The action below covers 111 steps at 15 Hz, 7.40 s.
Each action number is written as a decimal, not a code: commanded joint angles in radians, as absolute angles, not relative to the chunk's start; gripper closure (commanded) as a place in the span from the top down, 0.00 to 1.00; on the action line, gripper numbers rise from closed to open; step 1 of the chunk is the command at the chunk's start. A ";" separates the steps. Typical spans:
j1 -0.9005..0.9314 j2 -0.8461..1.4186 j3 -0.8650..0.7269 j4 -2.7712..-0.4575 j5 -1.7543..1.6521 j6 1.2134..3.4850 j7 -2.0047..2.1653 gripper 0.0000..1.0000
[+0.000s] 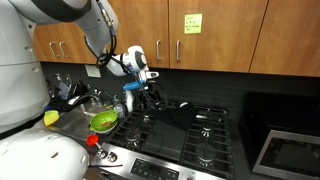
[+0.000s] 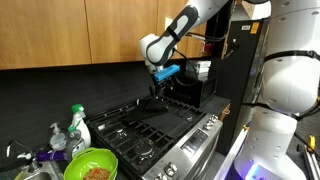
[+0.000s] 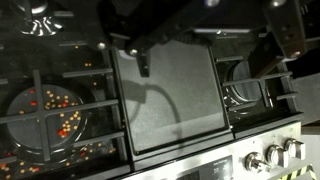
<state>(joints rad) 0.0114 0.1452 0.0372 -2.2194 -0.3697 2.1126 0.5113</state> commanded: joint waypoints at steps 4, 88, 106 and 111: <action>0.033 0.026 0.013 -2.499 -0.408 2.240 0.611 1.00; -0.049 0.529 -0.010 -2.127 -1.480 2.724 0.695 1.00; -0.099 0.641 -0.030 -1.973 -1.487 2.776 0.696 1.00; -0.112 0.681 -0.045 -1.957 -1.498 2.789 0.711 0.87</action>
<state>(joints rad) -0.1056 0.6525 -0.0361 -1.9813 -1.4699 2.7651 0.6929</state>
